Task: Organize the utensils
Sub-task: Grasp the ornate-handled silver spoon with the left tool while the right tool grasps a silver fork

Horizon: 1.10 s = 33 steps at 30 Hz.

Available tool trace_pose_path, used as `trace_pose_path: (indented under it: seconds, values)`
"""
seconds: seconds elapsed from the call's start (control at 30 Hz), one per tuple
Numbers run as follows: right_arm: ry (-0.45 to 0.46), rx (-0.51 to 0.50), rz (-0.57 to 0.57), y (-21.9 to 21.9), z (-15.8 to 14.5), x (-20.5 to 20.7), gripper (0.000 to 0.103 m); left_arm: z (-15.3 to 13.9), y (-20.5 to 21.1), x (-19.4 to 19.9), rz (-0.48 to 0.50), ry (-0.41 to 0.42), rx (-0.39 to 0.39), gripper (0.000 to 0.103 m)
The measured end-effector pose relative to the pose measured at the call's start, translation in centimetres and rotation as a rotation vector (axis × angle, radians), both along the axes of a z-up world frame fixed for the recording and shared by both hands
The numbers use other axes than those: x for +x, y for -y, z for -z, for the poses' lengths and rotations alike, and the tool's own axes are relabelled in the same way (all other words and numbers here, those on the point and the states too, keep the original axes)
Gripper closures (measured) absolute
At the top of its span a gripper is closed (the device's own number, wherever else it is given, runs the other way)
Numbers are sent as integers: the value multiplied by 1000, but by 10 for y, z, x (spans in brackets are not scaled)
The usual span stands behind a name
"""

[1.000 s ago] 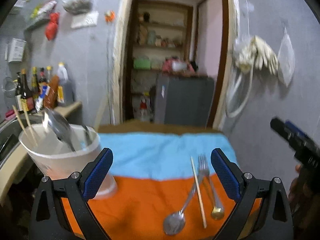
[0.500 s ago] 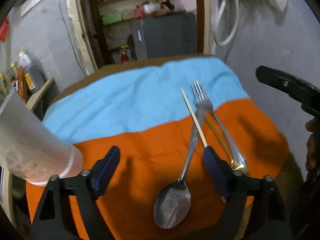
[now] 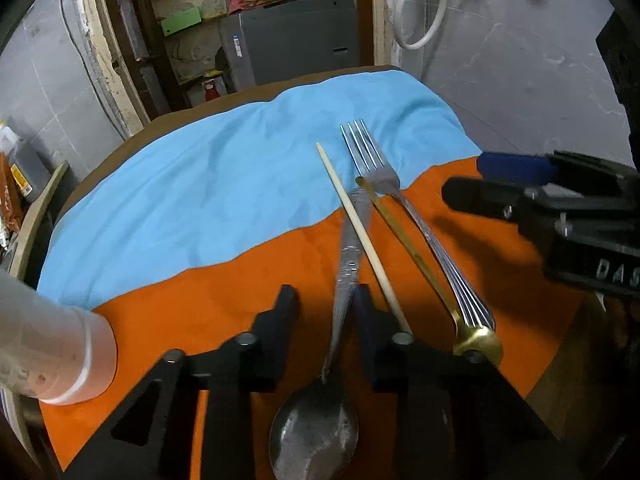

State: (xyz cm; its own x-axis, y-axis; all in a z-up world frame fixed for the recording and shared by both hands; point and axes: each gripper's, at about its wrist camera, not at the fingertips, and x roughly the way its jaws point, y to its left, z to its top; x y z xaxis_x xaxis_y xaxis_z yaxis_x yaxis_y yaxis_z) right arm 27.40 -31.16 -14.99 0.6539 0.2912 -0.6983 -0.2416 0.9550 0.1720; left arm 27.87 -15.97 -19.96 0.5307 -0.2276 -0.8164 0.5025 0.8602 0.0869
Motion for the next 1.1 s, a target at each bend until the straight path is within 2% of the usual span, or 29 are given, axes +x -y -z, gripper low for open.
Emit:
trace_pose_path:
  seconds: [0.1, 0.23, 0.33, 0.47, 0.57, 0.63, 0.8, 0.9, 1.0, 1.03, 1.1]
  values:
    - [-24, -6, -15, -2, 2, 4, 53, -1, -4, 6, -58, -2, -5, 96]
    - [-65, -31, -43, -13, 7, 13, 62, -5, -24, 14, -184, -23, -23, 96]
    - [-89, -50, -66, -22, 10, 18, 68, -7, -38, 19, -244, -53, -39, 96]
    - [-125, -108, -76, -35, 16, 27, 73, -11, -38, 27, -246, -91, -38, 95]
    - [-145, -173, -41, -41, 17, 33, 76, -13, -33, 30, -244, -112, -27, 95]
    - [-155, -174, -16, -42, 17, 32, 76, -15, -34, 36, -250, -131, -34, 95]
    - [-189, -231, 30, -51, 17, 36, 74, -15, -28, 44, -261, -124, -1, 95]
    - [-195, -224, 49, -53, 17, 42, 73, -16, -26, 43, -264, -113, 8, 96]
    - [-183, -205, 48, -52, 17, 42, 81, -18, -34, 43, -277, -127, -51, 97]
    - [-180, -189, 49, -49, 17, 41, 92, -18, -40, 42, -287, -138, -95, 97]
    - [-177, -141, 54, -43, 17, 39, 95, -18, -52, 43, -305, -157, -192, 98]
